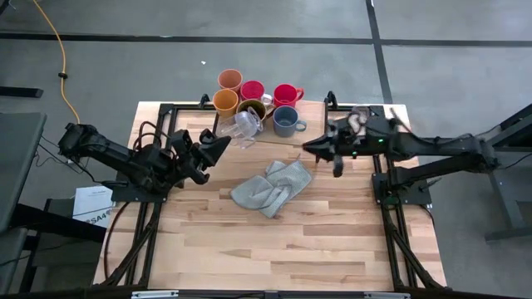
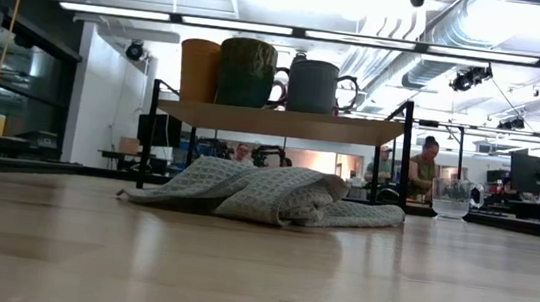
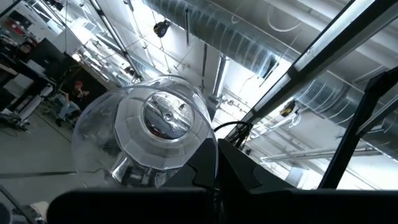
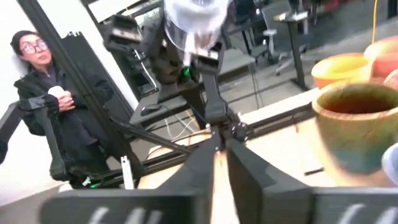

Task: Stack small to large cups/mugs on shelf
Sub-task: Put the left transparent mug on the shelf

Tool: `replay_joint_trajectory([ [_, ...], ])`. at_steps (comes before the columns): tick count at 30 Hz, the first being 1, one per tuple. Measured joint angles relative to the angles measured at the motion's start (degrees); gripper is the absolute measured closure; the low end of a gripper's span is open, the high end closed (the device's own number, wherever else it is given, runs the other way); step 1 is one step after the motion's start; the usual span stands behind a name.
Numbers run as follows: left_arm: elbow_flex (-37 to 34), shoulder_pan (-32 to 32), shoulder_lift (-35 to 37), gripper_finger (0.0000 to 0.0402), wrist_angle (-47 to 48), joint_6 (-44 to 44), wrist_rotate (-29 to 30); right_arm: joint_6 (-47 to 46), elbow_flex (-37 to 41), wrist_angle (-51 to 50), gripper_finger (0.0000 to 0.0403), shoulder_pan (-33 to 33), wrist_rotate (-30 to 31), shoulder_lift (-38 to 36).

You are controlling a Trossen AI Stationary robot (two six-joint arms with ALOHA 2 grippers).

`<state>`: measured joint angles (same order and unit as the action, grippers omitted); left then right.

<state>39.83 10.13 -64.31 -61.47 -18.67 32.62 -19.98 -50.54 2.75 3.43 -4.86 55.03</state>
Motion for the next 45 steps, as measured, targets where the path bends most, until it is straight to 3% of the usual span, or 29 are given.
replay_joint_trajectory([
  [5, 0.0, 0.0, 0.0, 0.0401, 0.1, 0.0, 0.0, -2.3, 0.0, 8.3, 0.0288, -2.2, 1.5, 8.0],
  [10, 0.0, 0.0, 0.0, 0.0401, 0.4, 0.3, 0.0, -3.3, 0.0, 24.3, 0.0211, -3.8, 6.4, 16.7],
  [15, 0.0, 0.0, 0.0, 0.0401, 1.9, 0.3, 0.0, -11.1, 0.0, 44.6, 0.0191, -4.3, 7.9, 24.7],
  [19, 0.0, 0.0, 0.0, 0.0401, 3.0, 0.3, 0.7, -17.6, 0.0, 53.0, 0.019, -4.6, 7.9, 29.9],
  [32, 0.0, 0.0, 0.0, 0.0401, 6.5, -3.0, 1.5, -22.1, -0.4, 60.0, 0.0193, -5.3, 13.4, 35.4],
  [45, 0.1, 0.0, -1.7, 0.0401, 6.2, -6.2, 3.0, -16.7, -8.6, 45.1, 0.0208, -5.3, 11.3, 35.5],
])
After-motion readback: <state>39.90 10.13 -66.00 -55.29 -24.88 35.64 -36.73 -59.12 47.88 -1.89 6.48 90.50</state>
